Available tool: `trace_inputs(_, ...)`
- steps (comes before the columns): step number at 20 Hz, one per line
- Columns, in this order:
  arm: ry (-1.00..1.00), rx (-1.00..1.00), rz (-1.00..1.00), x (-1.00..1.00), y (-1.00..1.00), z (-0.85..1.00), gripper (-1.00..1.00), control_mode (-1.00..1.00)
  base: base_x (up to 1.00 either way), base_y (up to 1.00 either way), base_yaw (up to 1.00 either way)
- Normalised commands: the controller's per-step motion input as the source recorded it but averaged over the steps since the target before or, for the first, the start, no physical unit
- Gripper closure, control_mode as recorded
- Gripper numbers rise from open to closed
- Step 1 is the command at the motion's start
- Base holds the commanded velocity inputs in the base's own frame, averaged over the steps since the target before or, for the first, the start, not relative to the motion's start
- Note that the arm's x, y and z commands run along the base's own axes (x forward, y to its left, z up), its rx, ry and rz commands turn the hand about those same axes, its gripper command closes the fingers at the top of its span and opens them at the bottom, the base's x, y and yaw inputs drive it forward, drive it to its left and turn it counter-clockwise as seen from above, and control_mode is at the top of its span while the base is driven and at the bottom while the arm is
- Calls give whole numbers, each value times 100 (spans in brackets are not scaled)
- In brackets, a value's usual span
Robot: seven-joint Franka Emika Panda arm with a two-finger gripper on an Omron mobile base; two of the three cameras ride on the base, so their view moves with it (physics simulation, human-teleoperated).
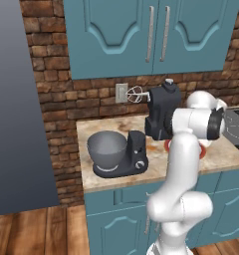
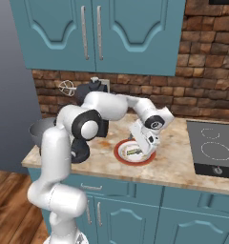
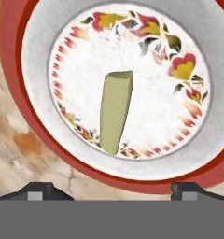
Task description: Add butter and sugar cubes to the stand mixer bowl and then turn on the stand mixer to begin making frosting.
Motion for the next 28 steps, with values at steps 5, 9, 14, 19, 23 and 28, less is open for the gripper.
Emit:
trace_inputs(5,9,0,-13,26,0,-31,-100,-100,0,0,0)
trace_inputs(9,9,0,-13,29,0,-28,-100,-100,0,0,0)
trace_inputs(14,11,0,-13,17,0,-30,-100,-100,0,0,0)
trace_inputs(19,10,-2,-13,0,0,-37,-100,-100,0,0,0)
trace_inputs(23,12,-5,-12,0,0,-49,-100,-100,0,0,0)
trace_inputs(28,17,-8,-13,0,2,-55,100,-100,0,0,0)
